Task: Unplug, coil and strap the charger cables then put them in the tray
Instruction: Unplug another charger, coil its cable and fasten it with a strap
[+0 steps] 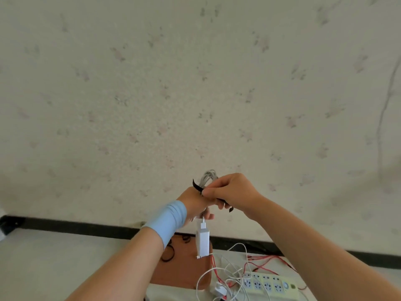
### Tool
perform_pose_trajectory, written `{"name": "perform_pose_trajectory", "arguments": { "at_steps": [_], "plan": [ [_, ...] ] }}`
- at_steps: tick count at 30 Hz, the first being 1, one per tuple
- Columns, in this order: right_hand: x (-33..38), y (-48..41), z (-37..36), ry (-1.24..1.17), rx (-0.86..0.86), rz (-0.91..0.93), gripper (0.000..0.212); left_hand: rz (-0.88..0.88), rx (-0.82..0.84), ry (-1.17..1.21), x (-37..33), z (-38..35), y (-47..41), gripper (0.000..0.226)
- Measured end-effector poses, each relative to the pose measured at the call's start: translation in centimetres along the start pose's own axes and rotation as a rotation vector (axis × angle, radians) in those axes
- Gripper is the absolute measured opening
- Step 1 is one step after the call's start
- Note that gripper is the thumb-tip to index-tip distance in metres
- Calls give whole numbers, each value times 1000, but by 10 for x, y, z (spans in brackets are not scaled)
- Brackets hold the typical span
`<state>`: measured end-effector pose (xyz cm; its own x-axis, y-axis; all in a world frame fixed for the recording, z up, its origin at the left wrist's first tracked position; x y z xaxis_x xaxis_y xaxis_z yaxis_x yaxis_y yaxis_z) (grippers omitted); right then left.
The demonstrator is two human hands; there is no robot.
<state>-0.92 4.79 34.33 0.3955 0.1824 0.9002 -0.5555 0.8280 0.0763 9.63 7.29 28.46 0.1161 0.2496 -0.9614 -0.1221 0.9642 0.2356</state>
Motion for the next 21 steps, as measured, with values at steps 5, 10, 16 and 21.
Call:
{"name": "perform_pose_trajectory", "arguments": {
  "at_steps": [5,10,16,21],
  "plan": [
    [-3,17,31,12,-94,-76,16,-47,40,-79,-25,-30,7,15],
    [-4,18,50,-6,-142,-128,20,-112,170,-211,-50,-40,10,6],
    [-9,13,61,-32,-173,-153,19,-17,292,164,-52,-46,10,15],
    [-4,13,65,-117,-209,-115,23,25,237,363,-56,-42,5,40]
  ]
}}
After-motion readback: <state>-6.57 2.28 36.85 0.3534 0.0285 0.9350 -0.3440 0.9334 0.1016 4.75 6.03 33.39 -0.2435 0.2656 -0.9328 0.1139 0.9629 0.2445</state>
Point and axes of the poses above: each hand's wrist, its own y-axis away from the middle knuckle, its own z-axis out of the back of the hand, x = y × z, the point moved 8 cm from there along -y, towards the middle knuckle, and after that the axes turned 3 degrees about y, right-handed, at the moved point
